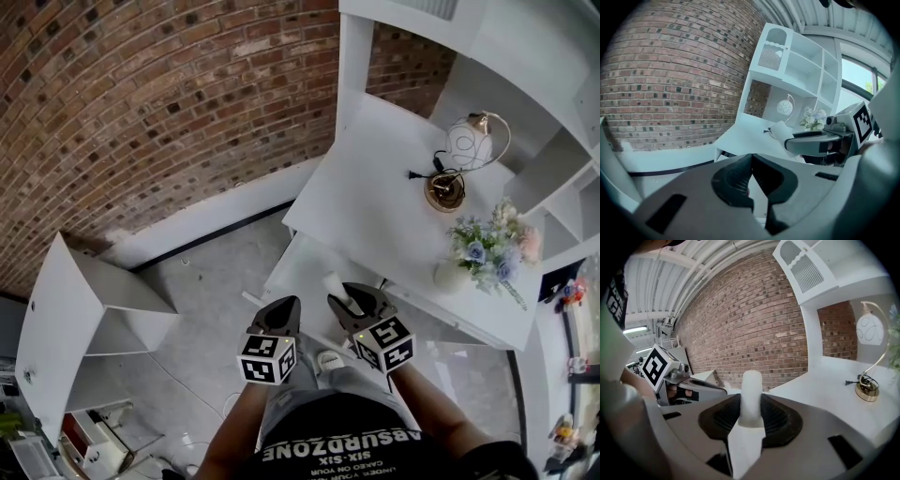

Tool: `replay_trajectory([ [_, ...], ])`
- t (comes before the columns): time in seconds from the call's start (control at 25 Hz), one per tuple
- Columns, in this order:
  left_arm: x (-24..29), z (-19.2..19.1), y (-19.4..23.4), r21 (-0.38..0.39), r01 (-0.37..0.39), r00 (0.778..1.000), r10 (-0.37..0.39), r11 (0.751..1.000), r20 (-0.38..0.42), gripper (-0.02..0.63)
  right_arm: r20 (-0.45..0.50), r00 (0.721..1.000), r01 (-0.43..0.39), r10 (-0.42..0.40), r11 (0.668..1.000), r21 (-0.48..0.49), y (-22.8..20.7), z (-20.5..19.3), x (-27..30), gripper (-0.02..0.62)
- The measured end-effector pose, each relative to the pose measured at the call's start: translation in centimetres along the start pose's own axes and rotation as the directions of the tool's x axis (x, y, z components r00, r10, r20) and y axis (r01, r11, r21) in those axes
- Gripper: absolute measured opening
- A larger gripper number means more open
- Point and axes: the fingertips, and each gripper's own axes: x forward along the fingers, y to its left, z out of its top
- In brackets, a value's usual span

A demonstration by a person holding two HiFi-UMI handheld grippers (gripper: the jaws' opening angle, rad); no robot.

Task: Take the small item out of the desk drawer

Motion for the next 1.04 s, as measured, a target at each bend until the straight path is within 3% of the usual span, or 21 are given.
replay_trajectory([
  [1.04, -1.7, 1.1, -3.4, 0.023, 0.004, 0.998, -0.005, 1.000, 0.064, 0.005, 0.051, 0.999, -0.014, 0.016, 1.000, -0.025, 1.5, 1.0, -4.2, 0.129],
])
